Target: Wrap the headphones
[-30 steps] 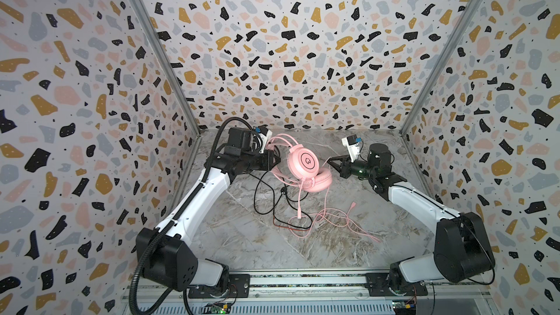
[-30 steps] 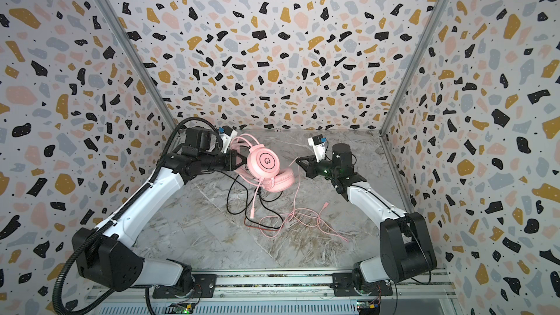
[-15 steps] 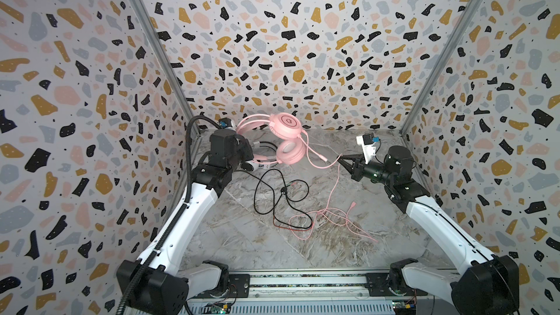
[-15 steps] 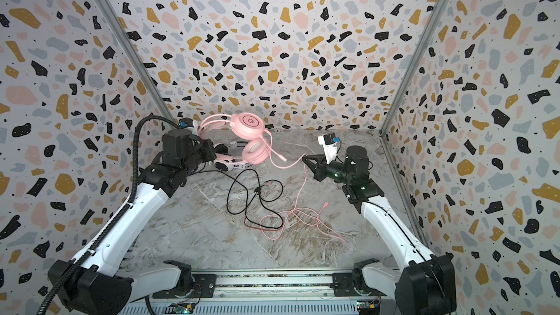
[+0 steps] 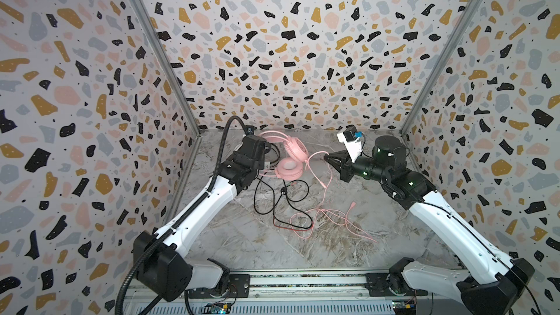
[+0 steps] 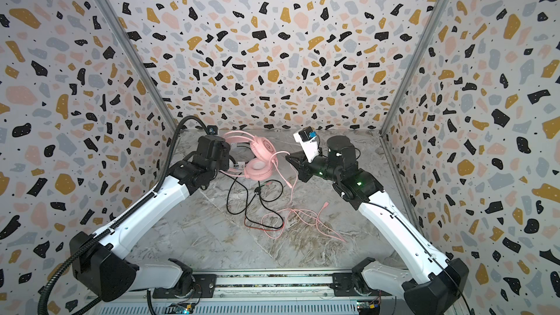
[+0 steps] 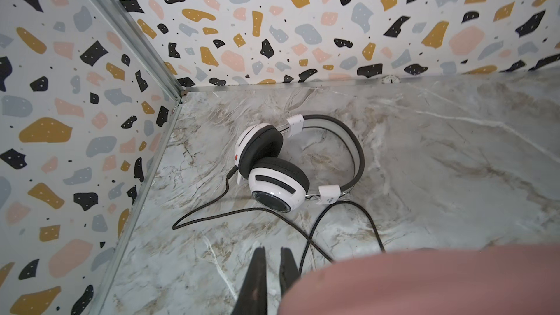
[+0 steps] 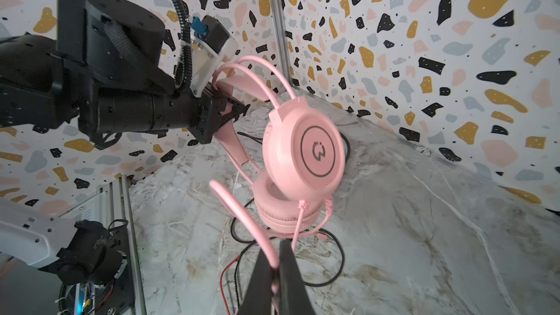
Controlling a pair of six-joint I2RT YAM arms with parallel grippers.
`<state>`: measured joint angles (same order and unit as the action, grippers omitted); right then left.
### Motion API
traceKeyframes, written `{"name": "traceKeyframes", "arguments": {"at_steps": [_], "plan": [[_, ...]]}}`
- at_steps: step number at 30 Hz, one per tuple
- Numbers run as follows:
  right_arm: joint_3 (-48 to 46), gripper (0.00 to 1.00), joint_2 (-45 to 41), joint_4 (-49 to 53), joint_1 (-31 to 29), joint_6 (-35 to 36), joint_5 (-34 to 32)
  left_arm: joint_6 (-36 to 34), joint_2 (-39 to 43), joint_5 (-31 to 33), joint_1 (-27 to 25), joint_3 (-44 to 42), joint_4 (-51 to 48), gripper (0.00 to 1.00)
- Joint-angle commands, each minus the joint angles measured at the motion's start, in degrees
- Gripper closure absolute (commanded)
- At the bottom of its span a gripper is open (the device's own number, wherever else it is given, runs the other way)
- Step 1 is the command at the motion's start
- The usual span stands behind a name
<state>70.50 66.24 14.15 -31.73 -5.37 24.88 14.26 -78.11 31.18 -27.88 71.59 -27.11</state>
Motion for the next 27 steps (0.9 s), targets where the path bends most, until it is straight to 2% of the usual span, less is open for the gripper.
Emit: {"name": "traceKeyframes", "arguments": {"at_steps": [1, 7, 13, 18, 23, 27], "plan": [[4.0, 1.00, 1.0, 3.5, -0.1, 3.1, -4.3, -4.9, -0.3, 0.4, -3.1, 4.2, 4.1, 1.00], [9.0, 1.00, 5.0, 3.5, 2.4, 5.8, -6.4, -13.2, -2.1, -6.2, -9.1, 4.8, 1.4, 1.00], [12.1, 1.00, 8.6, 3.4, 5.2, 7.4, -0.5, -17.5, -2.3, -15.3, -11.0, 5.5, -1.0, 1.00], [11.9, 1.00, 9.4, 2.0, 4.6, 6.9, 6.0, -17.2, -4.9, -15.0, -11.3, 7.3, -3.2, 1.00], [10.8, 1.00, 8.9, -0.2, 3.8, 6.4, 8.9, -17.0, -5.8, -21.7, -11.3, 8.1, -3.1, 1.00], [10.8, 1.00, 9.5, -0.8, 2.6, 6.3, 8.9, -16.6, -7.2, -24.3, -11.3, 9.8, -4.0, 1.00]]}}
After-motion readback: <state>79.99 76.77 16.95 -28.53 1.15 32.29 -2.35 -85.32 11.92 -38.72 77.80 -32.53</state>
